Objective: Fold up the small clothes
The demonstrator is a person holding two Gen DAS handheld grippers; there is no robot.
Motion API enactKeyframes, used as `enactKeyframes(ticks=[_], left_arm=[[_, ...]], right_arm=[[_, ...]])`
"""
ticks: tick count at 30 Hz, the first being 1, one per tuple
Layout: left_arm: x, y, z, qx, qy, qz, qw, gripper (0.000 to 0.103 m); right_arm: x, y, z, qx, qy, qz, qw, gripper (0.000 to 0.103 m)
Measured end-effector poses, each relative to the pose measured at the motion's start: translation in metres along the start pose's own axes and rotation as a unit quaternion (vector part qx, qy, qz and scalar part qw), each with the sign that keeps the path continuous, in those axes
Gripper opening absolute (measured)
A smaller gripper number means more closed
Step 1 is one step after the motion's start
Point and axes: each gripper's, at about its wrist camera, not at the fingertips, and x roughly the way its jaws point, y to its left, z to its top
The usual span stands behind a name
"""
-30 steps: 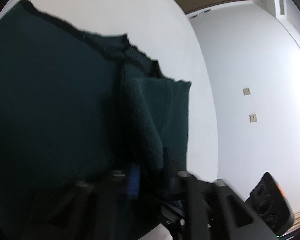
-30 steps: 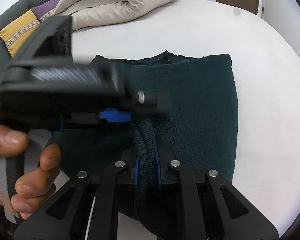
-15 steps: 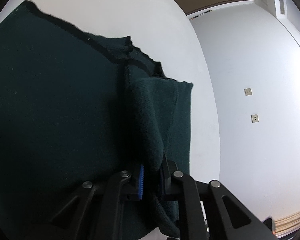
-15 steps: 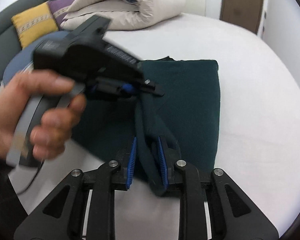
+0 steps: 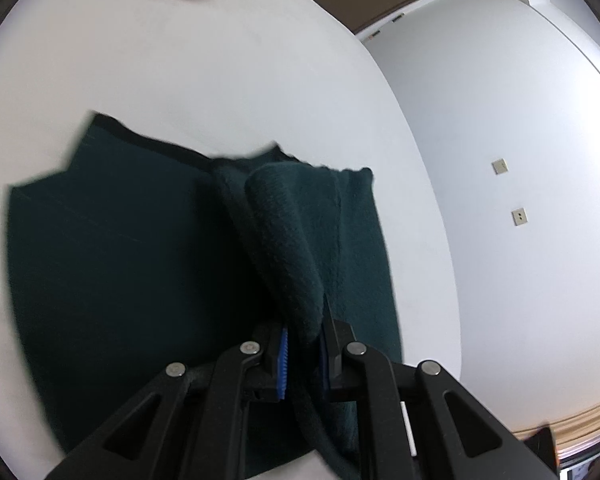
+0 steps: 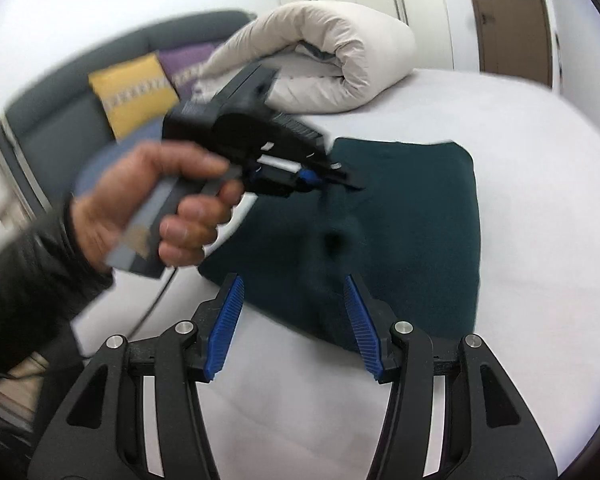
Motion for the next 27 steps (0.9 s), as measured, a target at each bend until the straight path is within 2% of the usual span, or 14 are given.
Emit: enactKeyframes(ticks=[2,4,6,8,9,11,16,20,23,27], left_arm=[[-0.010,0.013,0.005,-0.006,-0.005,0.009,0.9999,0.013],[-0.017,0.028,0.010,-0.014,-0.010,0.018,0.9997,0.013],[-0.022,0.041,0.013,-0.022,-0.014,0.025,0.9993,0.013],[-0.024,0.054,0.013,-0.032,-0.016,0.027,0.9990,0.013],[-0.023,0.058,0.011,-0.034,-0.015,0.028,0.9989,0.013],[-0.020,0.067,0.007,-0.040,-0.011,0.025,0.9988,0.013],[-0.016,0.077,0.005,-0.047,-0.011,0.010,0.9988,0.013],[-0.027,0.067,0.013,-0.040,-0.014,0.006,0.9991,0.013],[-0.046,0.075,0.016,-0.042,-0.013,-0.003,0.9990,0.013],[-0.035,0.085,0.014,-0.045,0.009,0.020,0.9987,0.014]], right_arm=[[0.004,-0.033,0.008,0.081,0.006,0.054,0.995,0.051],[0.024,-0.071,0.013,0.143,0.027,0.097,0.985,0.050],[0.045,-0.097,0.012,0.192,0.056,0.115,0.973,0.050],[0.073,-0.118,0.007,0.231,0.104,0.145,0.957,0.050],[0.082,-0.120,0.000,0.238,0.121,0.137,0.954,0.047],[0.092,-0.121,-0.010,0.234,0.141,0.119,0.955,0.044],[0.076,-0.120,-0.008,0.209,0.134,0.127,0.960,0.046],[0.068,-0.118,0.002,0.188,0.132,0.134,0.964,0.046],[0.070,-0.113,-0.001,0.187,0.143,0.135,0.963,0.046],[0.083,-0.103,-0.008,0.185,0.154,0.129,0.962,0.046]])
